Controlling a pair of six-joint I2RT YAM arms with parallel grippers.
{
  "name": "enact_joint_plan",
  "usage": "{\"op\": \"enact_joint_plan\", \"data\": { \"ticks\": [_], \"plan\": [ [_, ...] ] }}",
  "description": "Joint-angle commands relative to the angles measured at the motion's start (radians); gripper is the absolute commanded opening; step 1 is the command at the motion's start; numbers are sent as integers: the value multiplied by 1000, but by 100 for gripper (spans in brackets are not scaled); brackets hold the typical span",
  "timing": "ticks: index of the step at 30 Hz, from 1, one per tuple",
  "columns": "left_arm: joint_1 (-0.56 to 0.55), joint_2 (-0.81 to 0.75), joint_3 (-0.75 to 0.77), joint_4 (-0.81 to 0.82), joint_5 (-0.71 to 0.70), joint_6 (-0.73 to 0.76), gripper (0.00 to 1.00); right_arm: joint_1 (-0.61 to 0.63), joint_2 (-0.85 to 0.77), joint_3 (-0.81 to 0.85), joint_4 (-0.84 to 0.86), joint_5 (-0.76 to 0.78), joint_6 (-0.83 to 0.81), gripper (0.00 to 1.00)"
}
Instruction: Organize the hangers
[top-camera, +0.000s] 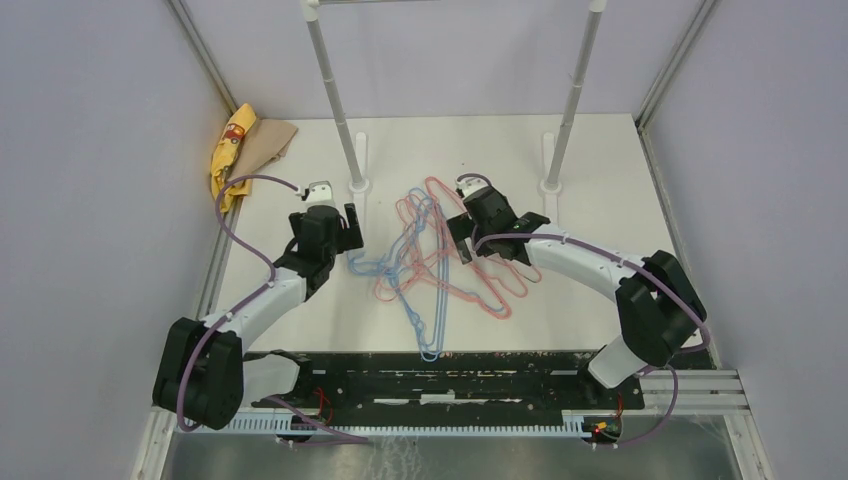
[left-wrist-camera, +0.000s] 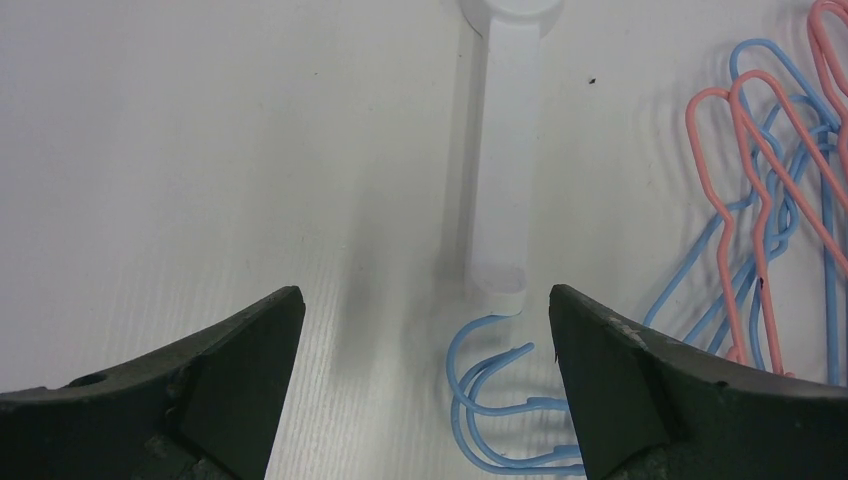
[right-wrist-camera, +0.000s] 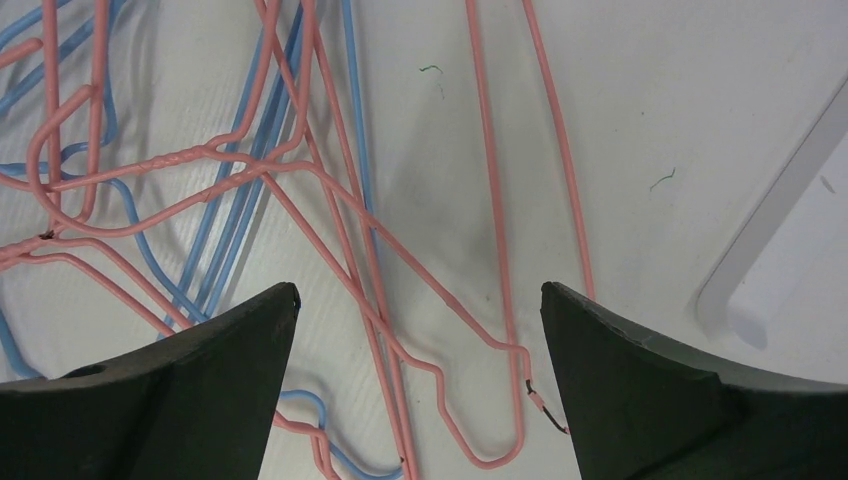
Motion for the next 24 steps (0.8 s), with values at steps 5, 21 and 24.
{"op": "enact_joint_plan", "data": {
  "ticks": [5, 21, 24],
  "plan": [
    [-4, 18, 30, 27, -33, -24, 99, 1, 33, 40, -9, 6, -92, 100],
    [-4, 27, 20, 31, -78, -21, 99, -7, 97, -28, 44, 29, -173, 55],
    [-3, 24, 15, 31, -89, -19, 99, -12, 124, -24, 55, 12, -172, 52]
  ]
}}
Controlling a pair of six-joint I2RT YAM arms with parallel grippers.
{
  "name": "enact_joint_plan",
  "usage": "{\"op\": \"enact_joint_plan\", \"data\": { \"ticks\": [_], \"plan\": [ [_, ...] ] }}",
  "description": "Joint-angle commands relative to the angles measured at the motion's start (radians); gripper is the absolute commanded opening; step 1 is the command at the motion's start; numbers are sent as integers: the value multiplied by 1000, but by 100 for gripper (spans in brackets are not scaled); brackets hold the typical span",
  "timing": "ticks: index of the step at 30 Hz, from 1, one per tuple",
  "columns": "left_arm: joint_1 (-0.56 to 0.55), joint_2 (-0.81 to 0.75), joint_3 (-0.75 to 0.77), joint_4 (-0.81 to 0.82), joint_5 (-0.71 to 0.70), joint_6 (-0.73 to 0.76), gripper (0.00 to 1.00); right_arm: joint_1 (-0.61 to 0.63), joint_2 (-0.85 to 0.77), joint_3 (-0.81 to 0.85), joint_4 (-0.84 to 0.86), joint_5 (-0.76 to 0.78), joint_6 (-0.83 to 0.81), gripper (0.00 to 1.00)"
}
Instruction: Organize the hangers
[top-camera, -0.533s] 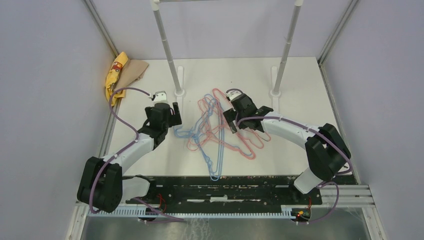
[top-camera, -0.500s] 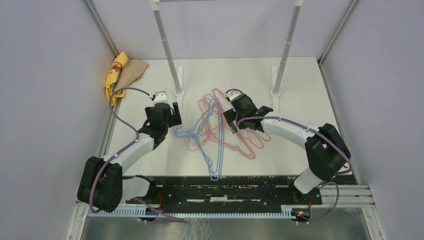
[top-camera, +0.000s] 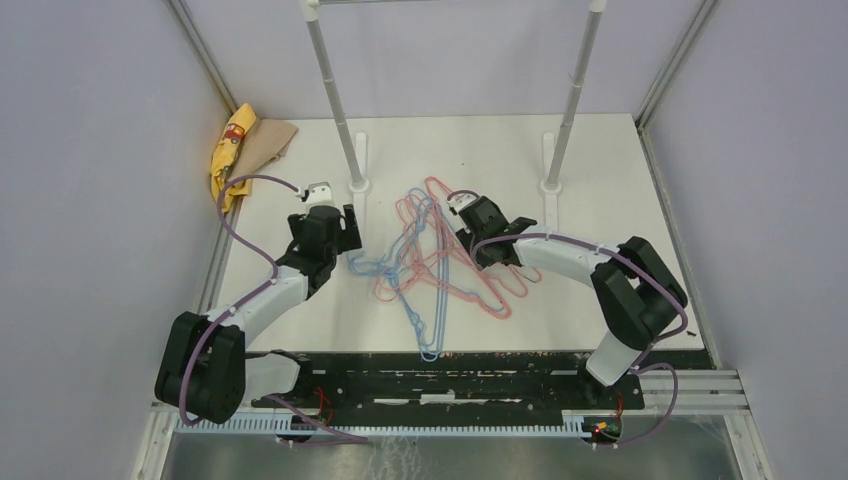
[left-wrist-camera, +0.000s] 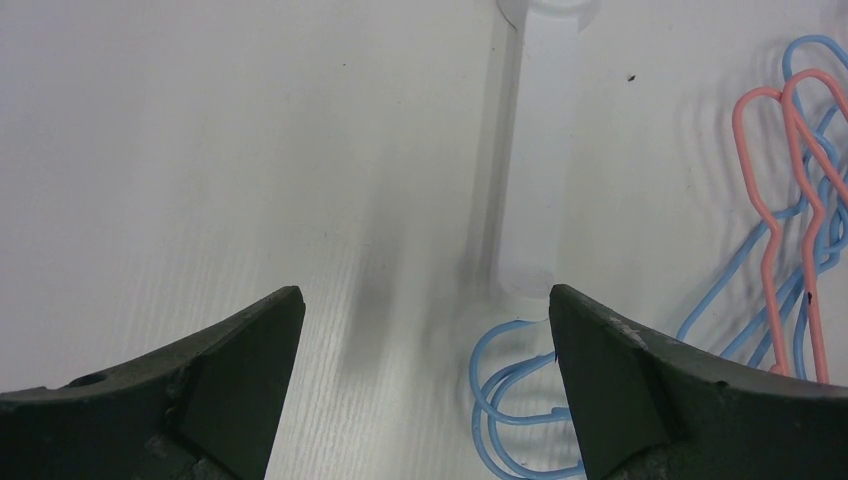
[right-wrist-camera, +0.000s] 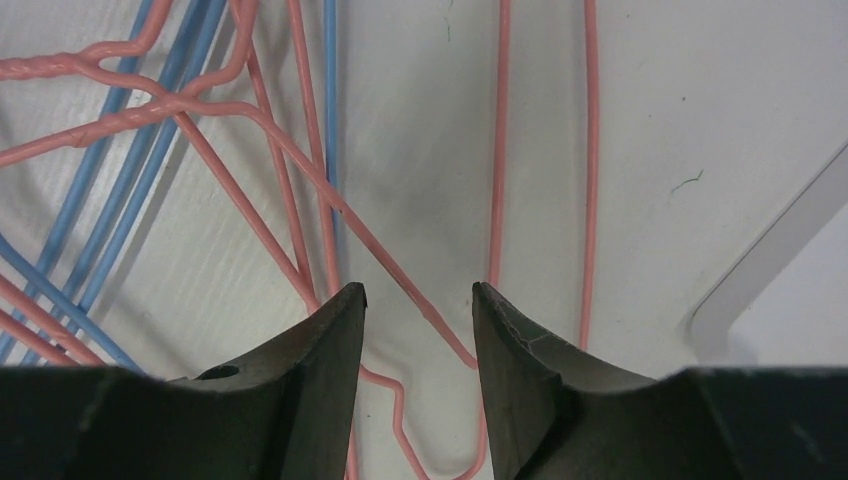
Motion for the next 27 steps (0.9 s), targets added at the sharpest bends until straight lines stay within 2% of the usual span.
{"op": "enact_joint_plan", "data": {
  "ticks": [1, 15, 16, 20, 27],
  "plan": [
    [-4, -5, 14, 31, -48, -19, 99, -7, 34, 3, 47, -7, -11, 51],
    [-4, -20, 1, 34, -75, -15, 99, -18, 100, 31, 54, -33, -9, 48],
    [-4, -22, 1, 33, -77, -14, 99, -18, 105, 33, 56, -36, -9, 43],
    [-4, -30, -5, 37, -77, -17, 99, -18, 105, 36, 52, -37, -7, 15],
    [-4, -25, -6, 40, -80, -25, 99, -19, 50, 57, -3, -73, -9, 1]
  ]
}}
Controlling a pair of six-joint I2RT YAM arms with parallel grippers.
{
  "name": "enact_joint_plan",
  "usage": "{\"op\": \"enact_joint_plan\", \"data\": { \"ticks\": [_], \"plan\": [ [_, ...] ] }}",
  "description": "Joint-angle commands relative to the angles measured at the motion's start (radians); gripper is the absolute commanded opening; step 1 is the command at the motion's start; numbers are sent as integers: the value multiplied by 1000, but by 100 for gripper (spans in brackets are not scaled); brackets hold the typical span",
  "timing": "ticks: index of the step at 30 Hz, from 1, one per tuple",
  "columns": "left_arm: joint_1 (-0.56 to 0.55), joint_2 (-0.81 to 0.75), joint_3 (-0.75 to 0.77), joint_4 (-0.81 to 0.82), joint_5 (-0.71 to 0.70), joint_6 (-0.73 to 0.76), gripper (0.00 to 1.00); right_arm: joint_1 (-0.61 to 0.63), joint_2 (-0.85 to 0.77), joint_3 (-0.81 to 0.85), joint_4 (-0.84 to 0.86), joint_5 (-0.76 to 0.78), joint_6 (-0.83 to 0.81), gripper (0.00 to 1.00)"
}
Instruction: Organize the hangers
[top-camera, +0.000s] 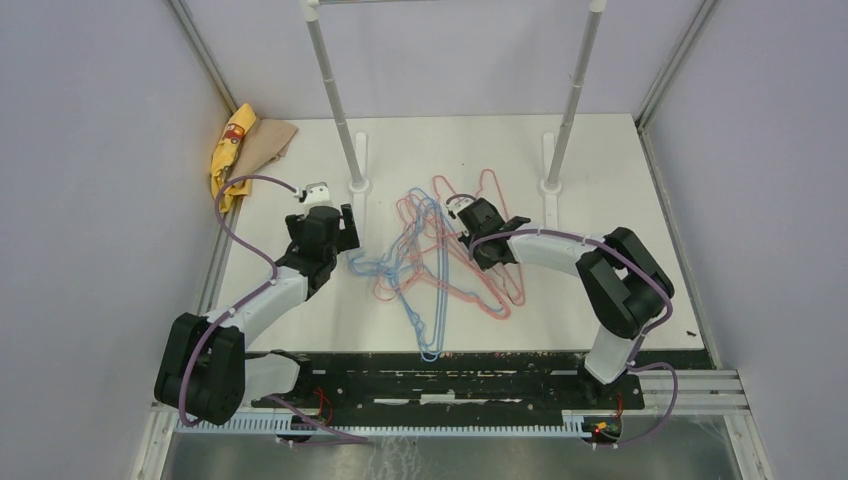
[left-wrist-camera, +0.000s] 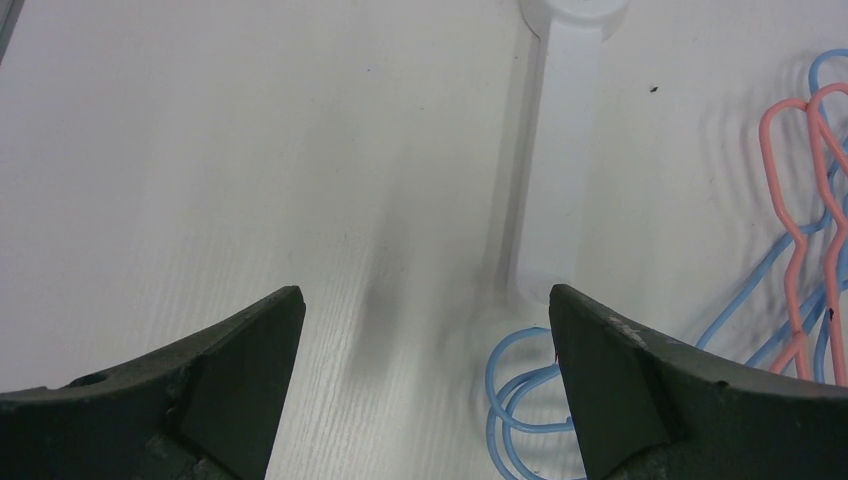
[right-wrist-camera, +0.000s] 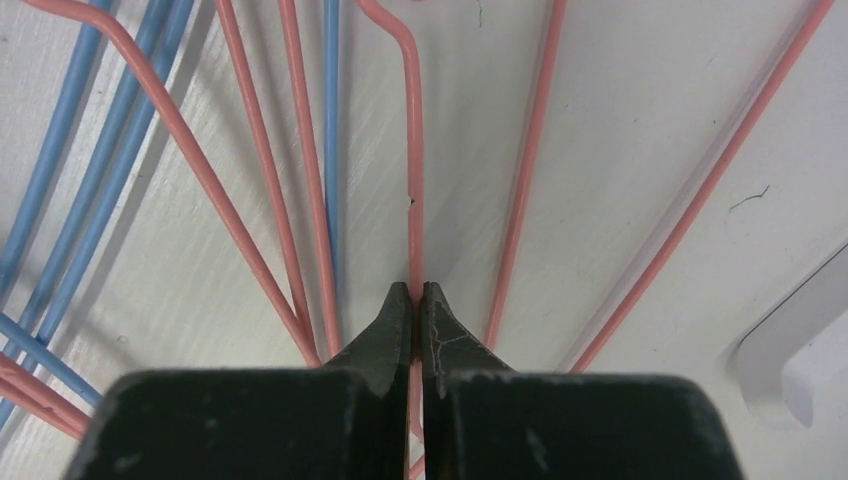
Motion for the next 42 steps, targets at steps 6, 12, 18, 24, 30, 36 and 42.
{"op": "enact_joint_plan", "data": {
  "ticks": [6, 12, 18, 24, 30, 36, 42],
  "plan": [
    [-4, -23, -4, 39, -39, -31, 99, 0, -143, 87, -105, -92, 3, 1],
    [-3, -20, -11, 46, -42, -37, 99, 0, -293, 95, -106, -126, 35, 1],
    [-4, -20, -17, 49, -40, -51, 99, -40, -316, 165, 21, -282, 150, 1],
    [-4, -39, -18, 44, -40, -50, 99, -97, -224, 379, 227, -571, 325, 1],
    [-4, -52, -31, 45, -66, -47, 99, -102, -133, 606, 368, -684, 426, 1],
    [-4, -44, -37, 50, -89, -35, 99, -103, -96, 658, 469, -733, 500, 1],
    [-4, -23, -32, 51, -89, -33, 99, -104, -76, 684, 512, -722, 543, 1]
  ]
}}
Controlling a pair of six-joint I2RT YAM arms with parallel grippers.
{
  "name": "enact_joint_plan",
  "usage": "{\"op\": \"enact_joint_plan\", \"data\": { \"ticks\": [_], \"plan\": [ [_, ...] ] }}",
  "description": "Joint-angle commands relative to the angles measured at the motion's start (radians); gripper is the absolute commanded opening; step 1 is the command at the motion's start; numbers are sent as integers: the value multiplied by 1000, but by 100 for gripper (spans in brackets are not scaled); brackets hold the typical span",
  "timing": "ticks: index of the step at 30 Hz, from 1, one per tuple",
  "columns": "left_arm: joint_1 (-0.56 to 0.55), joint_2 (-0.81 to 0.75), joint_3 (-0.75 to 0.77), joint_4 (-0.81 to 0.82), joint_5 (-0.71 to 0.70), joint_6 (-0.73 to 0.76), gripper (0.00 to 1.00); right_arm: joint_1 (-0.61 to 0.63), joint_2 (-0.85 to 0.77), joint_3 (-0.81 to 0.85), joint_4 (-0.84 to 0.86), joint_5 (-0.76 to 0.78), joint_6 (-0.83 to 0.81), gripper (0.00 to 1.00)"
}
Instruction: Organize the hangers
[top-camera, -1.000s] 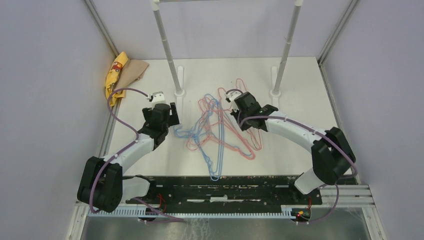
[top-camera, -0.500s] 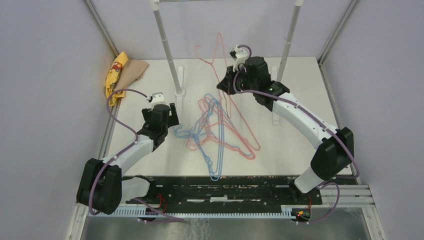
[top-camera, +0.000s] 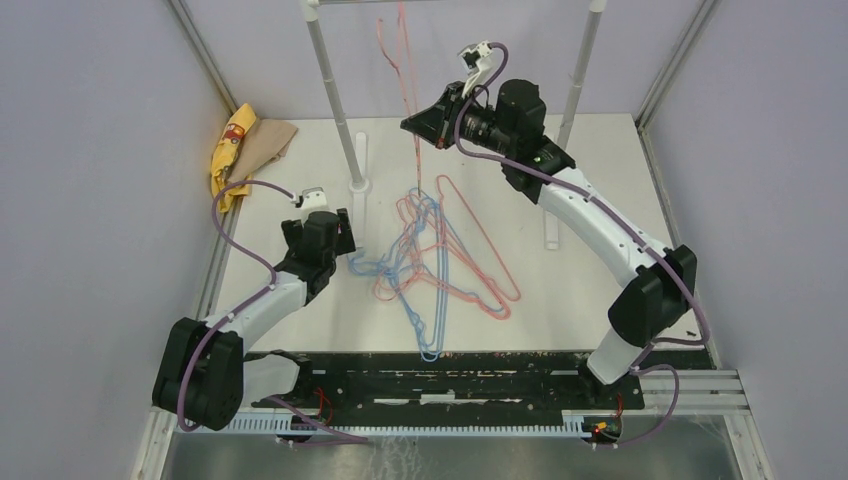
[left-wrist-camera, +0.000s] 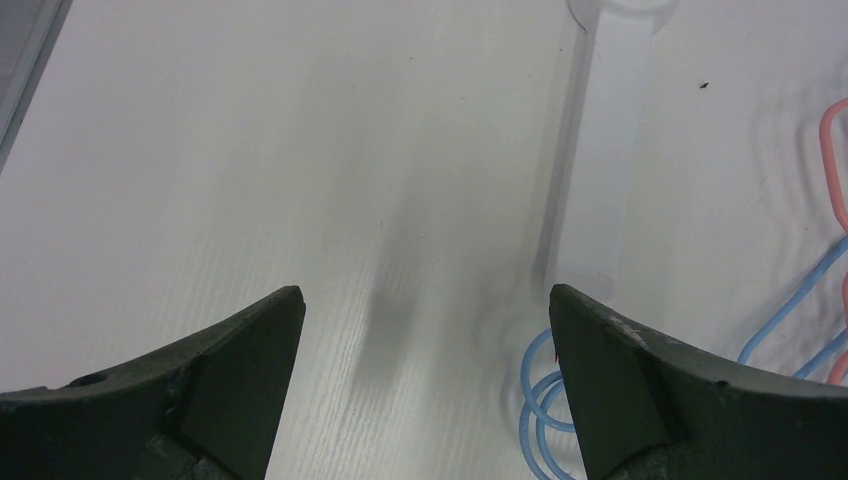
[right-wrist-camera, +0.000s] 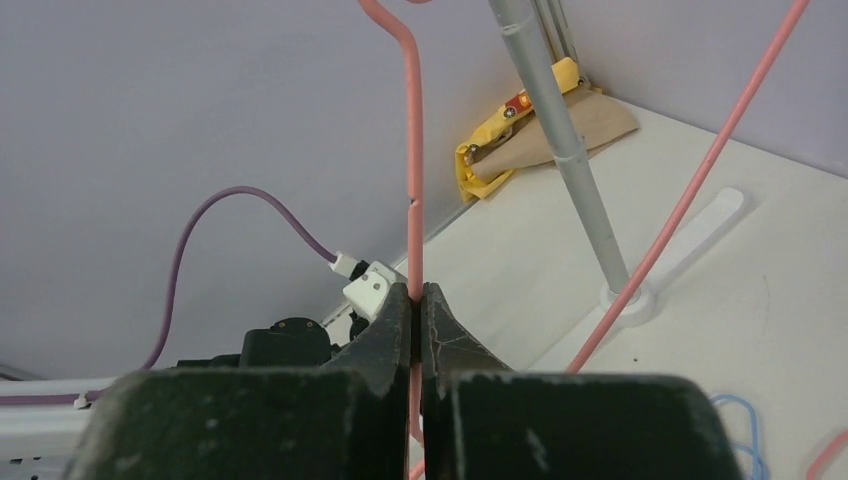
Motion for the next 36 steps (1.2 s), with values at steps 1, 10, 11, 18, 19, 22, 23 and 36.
{"op": "enact_joint_plan", "data": {
  "ticks": [1, 10, 11, 18, 19, 22, 23, 36],
  "plan": [
    [-3, 1, 9, 45, -33, -32, 99, -1, 26, 84, 70, 8, 54, 1],
    [-3, -28, 7, 35, -34, -31, 99, -11, 148, 269, 106, 57, 257, 1],
    [-3, -29, 7, 33, -34, -30, 99, -10, 158, 286, 86, 76, 271, 1],
    [-3, -39, 6, 27, -32, -30, 99, -12, 222, 359, 19, 108, 415, 1],
    [-3, -41, 7, 27, -33, -29, 99, -12, 230, 369, 10, 107, 433, 1],
    [-3, -42, 6, 28, -32, -28, 99, -12, 250, 390, -19, 104, 467, 1],
    [-3, -41, 7, 28, -32, -27, 99, -12, 255, 394, -37, 108, 469, 1],
    [-3, -30, 5, 32, -34, -23, 99, -21, 175, 224, -65, 114, 387, 45]
  ]
}}
